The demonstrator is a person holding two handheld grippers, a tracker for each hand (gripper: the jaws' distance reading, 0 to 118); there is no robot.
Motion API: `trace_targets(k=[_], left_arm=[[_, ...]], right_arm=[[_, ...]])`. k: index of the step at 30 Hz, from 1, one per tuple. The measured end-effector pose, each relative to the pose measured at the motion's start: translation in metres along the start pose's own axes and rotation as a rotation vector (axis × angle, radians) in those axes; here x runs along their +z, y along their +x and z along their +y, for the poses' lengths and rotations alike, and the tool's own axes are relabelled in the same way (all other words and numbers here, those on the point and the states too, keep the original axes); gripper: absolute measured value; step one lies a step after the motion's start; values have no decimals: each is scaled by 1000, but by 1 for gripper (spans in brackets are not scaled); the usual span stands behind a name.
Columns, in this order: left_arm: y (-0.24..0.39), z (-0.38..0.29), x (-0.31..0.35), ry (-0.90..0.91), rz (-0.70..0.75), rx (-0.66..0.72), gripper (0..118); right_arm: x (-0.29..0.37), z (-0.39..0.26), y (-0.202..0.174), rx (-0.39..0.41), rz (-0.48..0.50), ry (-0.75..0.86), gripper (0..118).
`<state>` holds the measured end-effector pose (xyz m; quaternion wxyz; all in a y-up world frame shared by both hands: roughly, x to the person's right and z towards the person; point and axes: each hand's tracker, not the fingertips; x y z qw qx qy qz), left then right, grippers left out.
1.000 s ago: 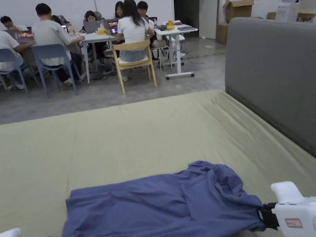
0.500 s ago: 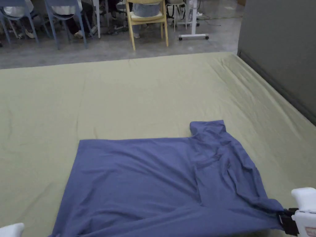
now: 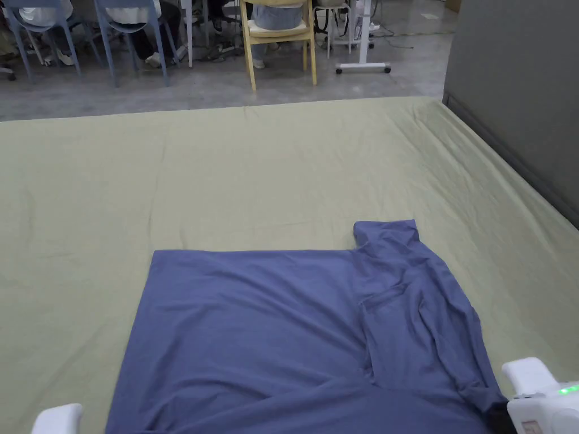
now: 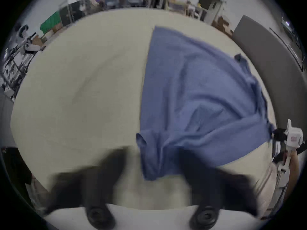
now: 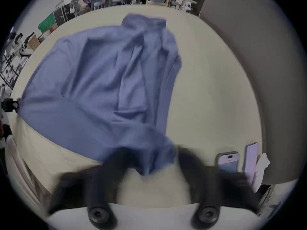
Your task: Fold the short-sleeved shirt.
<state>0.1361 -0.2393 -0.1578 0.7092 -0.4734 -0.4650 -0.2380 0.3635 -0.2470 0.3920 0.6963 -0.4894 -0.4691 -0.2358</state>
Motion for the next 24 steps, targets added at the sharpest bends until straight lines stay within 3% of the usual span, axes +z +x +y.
trace_targets(k=[1,2,3,6,9,10,11,12,13,15,17,18,19,22,24], left_arm=[[1,3,21,93,-22,30,112],[1,5,43,190,-87,59,118],[5,2,78,321,-148,100,118],[27,-9,130,467,-204,133,118],[59,-18,142,367,-161,76,118],[69,-24,140,313,-119,46,117],[58,-28,120,290,-94,22,88],[60,-36,116,272,-100,18,22],[61,-44,109,270,-108,22,0],[38,-51,86,205,-95,65,0],[21,-50,69,182,-93,86,0],[27,-53,67,179,-49,92,21],[33,-56,66,208,11,56,54],[24,-46,37,189,82,30,118],[25,-28,14,162,72,38,118]], right_arm=[[21,3,5,-46,-5,79,113],[47,6,9,-101,10,171,118],[73,6,12,-154,14,337,116],[136,18,14,-282,77,504,118],[155,15,0,-322,126,570,118],[160,19,-17,-304,114,535,109],[159,18,-29,-280,95,499,59],[158,14,-40,-242,80,490,2],[145,10,-49,-210,102,460,2],[128,0,-61,-173,164,421,2],[115,-7,-67,-190,251,385,2],[119,-10,-71,-189,243,388,2],[116,-11,-71,-182,245,379,2],[116,-9,-73,-158,240,364,2],[115,-7,-71,-153,231,358,2]])
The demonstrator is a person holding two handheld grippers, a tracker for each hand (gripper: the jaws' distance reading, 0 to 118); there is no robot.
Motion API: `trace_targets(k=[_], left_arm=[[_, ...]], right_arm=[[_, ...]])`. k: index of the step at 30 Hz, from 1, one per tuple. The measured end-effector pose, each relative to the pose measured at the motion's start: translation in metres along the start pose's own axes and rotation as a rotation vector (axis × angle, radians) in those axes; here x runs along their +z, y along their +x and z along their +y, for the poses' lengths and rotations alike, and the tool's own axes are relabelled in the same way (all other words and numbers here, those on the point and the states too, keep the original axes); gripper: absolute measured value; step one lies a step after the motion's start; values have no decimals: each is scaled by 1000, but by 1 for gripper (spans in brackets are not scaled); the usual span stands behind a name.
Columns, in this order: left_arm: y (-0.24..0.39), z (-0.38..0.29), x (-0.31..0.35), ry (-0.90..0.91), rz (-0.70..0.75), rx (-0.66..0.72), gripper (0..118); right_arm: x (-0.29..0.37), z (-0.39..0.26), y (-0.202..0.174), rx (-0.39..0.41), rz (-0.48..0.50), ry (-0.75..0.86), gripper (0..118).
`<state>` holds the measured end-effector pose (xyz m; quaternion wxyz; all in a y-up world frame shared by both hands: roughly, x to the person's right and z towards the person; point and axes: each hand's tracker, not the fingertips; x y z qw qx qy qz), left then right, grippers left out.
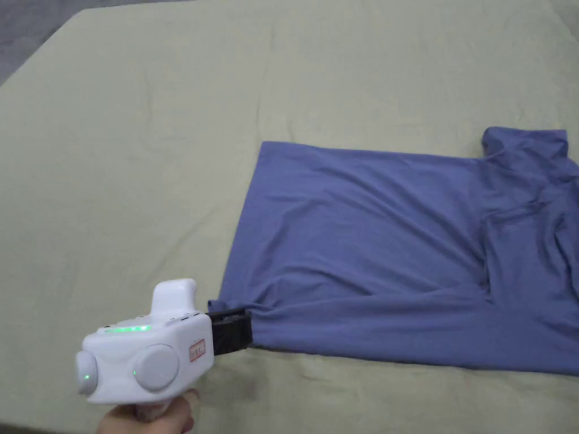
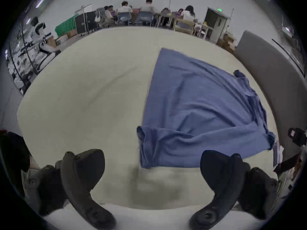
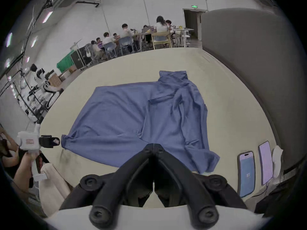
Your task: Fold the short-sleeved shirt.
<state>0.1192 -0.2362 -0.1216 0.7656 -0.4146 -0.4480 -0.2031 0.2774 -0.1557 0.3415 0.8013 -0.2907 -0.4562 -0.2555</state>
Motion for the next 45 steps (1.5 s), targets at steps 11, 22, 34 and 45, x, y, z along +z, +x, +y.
trace_targets(k=[11,22,34,45], left_arm=[[31,-4,-26,-27,-52,-56,9],[2,7,2,-18,-158,72,9],[13,4,11,-44,-159,142,9],[6,41,12,-73,-231,331,9]], right_arm=[[-18,5,46,15,-169,-85,2],[-57,-12,130,-101,-130,-163,118],[-72,-41,130,-281,-89,-224,9],[-62,1,122,-393,-29,-78,8]])
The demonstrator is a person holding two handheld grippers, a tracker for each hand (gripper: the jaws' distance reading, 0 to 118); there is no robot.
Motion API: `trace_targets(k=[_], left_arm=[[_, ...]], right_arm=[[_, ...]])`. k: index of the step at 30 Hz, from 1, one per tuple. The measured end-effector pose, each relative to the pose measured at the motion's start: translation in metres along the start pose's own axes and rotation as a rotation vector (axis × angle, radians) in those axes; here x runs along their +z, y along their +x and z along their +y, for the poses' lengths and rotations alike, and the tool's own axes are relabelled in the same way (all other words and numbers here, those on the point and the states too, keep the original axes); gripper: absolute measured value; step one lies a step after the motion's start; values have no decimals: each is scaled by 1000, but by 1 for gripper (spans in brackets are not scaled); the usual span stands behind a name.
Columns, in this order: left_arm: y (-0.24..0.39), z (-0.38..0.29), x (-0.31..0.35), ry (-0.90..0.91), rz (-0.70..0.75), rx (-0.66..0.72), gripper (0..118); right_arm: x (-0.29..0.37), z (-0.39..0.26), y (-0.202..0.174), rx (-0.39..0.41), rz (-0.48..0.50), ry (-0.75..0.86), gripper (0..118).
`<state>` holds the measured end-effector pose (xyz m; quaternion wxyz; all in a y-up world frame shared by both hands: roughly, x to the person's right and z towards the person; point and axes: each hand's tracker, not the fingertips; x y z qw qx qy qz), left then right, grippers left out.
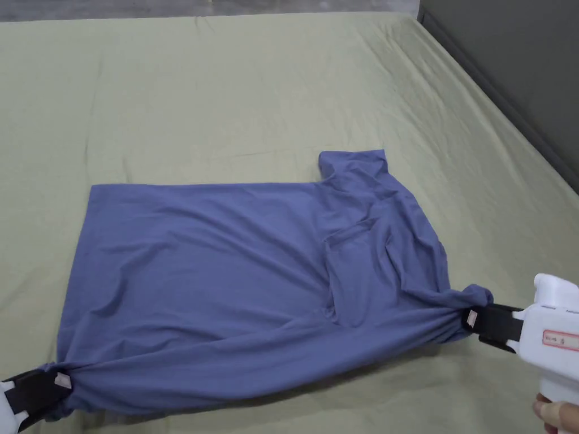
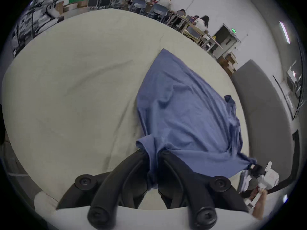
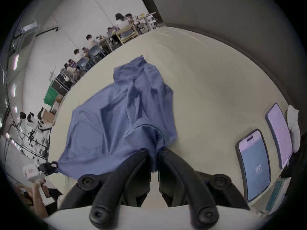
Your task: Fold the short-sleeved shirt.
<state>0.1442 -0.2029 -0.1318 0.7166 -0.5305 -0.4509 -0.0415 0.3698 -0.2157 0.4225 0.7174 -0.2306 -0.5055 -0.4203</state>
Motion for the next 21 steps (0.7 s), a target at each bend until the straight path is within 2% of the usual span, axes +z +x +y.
trace_targets(k=[2,5,8,12,14,19,21], left_arm=[[5,21,-2,20,-31,36,9],[18,58,-14,42,-46,35,9],[26,97,-44,58,-65,55,9],[43,135,-95,45,-5,17,9],[50,143,-125,15,73,-26,9],[48,145,-182,-64,200,-82,9],[51,143,-183,-30,190,-97,9]], right_arm=[[-12,23,-6,-4,5,6,8],[-43,63,-19,34,-23,7,8],[-83,99,-30,42,-54,-12,8],[-129,128,-51,59,-101,-44,8],[-147,135,-59,78,-134,-61,8],[-186,127,-71,170,-263,-141,8],[-192,121,-71,209,-273,-136,8]])
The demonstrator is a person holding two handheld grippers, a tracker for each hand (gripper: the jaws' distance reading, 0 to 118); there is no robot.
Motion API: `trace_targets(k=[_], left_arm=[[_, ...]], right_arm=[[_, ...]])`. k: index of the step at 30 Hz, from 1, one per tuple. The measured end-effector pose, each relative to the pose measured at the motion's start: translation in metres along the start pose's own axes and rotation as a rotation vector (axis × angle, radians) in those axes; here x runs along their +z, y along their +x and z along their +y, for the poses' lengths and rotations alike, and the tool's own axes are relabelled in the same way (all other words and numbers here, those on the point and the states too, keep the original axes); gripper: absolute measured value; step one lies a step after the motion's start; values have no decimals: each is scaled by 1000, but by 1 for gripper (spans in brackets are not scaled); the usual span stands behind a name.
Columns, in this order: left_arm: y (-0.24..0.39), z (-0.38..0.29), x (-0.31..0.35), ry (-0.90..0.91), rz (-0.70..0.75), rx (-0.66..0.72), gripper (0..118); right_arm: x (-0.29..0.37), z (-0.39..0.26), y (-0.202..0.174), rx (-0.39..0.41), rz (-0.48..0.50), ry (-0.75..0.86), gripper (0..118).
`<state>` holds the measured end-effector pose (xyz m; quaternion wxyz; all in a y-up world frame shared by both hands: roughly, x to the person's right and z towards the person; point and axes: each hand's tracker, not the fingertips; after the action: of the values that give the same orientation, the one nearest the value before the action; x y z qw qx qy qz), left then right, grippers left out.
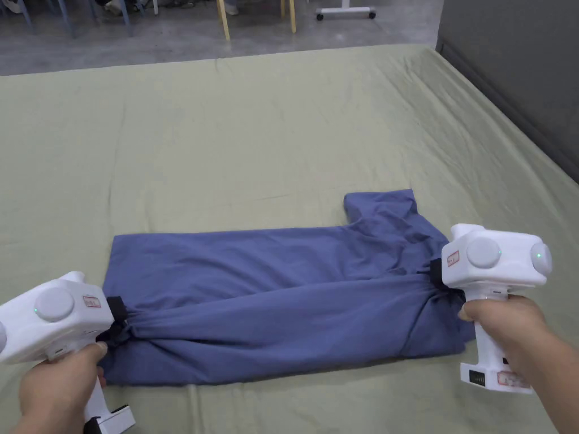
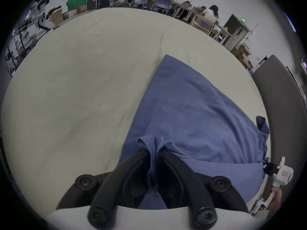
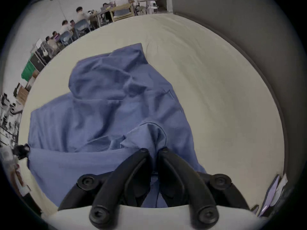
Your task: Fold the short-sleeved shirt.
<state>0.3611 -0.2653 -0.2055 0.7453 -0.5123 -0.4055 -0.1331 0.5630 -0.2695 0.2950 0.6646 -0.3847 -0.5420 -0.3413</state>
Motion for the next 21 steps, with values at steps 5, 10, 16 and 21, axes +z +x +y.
trace_targets(k=[5,10,16,21], left_arm=[[10,-4,9,14,45,-68,36],[3,-20,103,281,-125,-67,118],[-6,-91,158,227,-85,-245,104],[-24,-147,154,161,-51,-218,0]], right_arm=[[-4,6,0,94,-32,10,43],[97,0,5,51,25,339,117],[173,-78,-2,126,120,361,89],[184,-157,-25,217,110,332,2]])
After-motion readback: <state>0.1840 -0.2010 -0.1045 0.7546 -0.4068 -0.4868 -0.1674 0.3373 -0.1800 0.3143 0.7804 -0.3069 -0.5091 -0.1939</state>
